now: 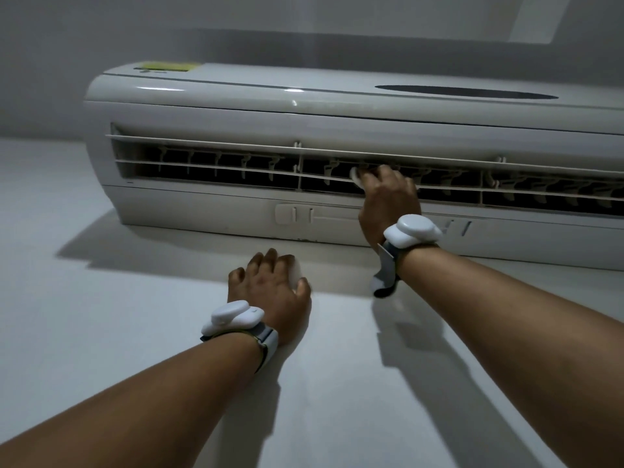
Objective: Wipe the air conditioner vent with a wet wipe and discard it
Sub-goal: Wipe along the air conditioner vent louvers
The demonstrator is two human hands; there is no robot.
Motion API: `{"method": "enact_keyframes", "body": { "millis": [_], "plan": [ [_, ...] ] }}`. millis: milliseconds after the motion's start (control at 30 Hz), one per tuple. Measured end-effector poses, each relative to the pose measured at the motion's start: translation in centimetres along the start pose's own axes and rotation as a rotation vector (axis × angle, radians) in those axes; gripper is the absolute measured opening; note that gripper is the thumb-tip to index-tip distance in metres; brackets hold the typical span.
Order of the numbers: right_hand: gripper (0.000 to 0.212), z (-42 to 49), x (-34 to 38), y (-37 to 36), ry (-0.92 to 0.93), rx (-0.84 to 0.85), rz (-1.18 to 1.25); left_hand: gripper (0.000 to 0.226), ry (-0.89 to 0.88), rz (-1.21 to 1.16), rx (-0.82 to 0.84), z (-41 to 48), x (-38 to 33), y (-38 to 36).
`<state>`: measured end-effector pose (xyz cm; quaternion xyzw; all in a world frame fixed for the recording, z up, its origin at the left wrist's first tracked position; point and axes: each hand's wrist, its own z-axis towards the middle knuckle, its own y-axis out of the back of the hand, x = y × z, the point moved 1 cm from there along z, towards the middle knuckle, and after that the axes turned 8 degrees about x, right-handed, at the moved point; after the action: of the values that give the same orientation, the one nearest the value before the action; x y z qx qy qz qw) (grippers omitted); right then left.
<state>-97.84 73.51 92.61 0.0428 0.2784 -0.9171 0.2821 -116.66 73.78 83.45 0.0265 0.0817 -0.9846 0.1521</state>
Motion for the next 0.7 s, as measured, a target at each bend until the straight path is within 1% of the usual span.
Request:
{"method": "enact_keyframes", "body": {
  "millis": [133,400,567,700],
  "plan": [
    [0.036,0.6,2.8,-0.5,0.027,-0.003,0.011,0.048,-0.008,-0.008,-0.008,0.1,0.0,-0.2],
    [0.040,1.7,6.4,-0.9,0.048,0.028,0.045,0.053,-0.012,-0.034,-0.019,0.4,0.4,-0.9],
    [0.041,1.9,6.4,-0.9,0.108,0.015,0.082,0.055,-0.009,-0.033,-0.021,0.5,0.5,-1.0],
    [0.045,1.8,4.2,-0.6,0.204,0.005,0.044,0.052,-0.017,-0.020,-0.016,0.5,0.3,-0.9]
  ]
}}
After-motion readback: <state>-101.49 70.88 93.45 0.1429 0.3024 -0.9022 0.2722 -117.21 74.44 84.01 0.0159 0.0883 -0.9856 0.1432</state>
